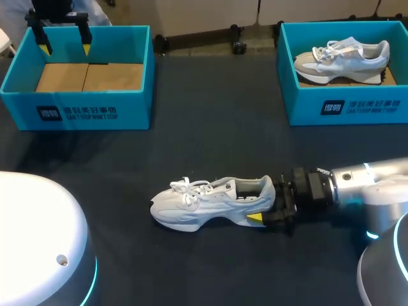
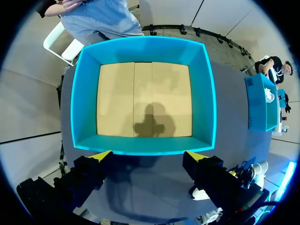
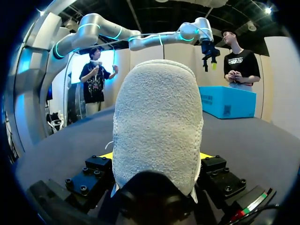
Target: Take the shoe out of the shoebox, open the shoe tongue, remove and reinsert the insole, then place the shoe into the shoebox
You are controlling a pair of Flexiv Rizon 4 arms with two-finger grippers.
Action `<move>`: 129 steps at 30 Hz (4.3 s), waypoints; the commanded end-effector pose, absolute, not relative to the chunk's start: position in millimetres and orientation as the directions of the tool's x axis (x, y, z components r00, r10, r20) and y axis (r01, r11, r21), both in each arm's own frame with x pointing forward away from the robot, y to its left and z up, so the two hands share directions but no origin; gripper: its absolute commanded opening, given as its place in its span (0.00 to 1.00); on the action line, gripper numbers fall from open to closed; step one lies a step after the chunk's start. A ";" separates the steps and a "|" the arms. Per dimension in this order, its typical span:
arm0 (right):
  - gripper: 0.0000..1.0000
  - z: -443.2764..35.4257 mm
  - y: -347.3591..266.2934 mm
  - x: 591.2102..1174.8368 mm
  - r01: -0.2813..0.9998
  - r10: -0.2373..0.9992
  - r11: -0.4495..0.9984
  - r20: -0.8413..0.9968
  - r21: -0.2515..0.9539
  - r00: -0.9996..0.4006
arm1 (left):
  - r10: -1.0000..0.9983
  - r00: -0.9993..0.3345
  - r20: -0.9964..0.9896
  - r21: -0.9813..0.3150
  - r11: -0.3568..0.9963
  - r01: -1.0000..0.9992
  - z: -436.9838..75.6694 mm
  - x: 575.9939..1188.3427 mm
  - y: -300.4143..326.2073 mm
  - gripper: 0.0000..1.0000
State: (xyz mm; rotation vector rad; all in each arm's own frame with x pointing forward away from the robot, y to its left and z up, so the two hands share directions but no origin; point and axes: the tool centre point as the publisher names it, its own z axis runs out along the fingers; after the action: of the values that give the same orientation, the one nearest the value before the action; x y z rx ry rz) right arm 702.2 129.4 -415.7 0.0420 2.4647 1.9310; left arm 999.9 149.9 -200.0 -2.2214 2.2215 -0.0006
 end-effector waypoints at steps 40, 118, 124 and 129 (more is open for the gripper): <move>0.00 -417.4 129.7 703.2 0.016 0.026 0.244 0.010 0.970 -1.000 | -0.999 -0.023 -0.029 -0.012 0.024 -1.000 -205.9 841.2 -69.5 1.00; 0.00 -417.4 129.7 703.2 0.016 0.026 0.244 0.010 0.970 -1.000 | -0.967 -0.182 -0.177 0.364 0.107 -0.925 -336.1 692.5 -232.9 1.00; 0.00 -417.4 129.7 703.2 0.016 0.026 0.244 0.010 0.970 -1.000 | -0.960 -0.165 -0.225 0.369 0.073 -0.927 -338.9 694.3 -228.8 1.00; 0.00 -417.4 129.7 703.2 0.016 0.026 0.244 0.010 0.970 -1.000 | -0.951 -0.163 -0.261 0.380 0.054 -0.923 -337.7 691.1 -222.0 0.91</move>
State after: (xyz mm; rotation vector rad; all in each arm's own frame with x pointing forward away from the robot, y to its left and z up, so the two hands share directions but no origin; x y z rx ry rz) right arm 702.2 129.5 -415.9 0.0427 2.4634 1.9310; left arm 689.7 -218.9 -338.6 -2.0818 2.3338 0.7338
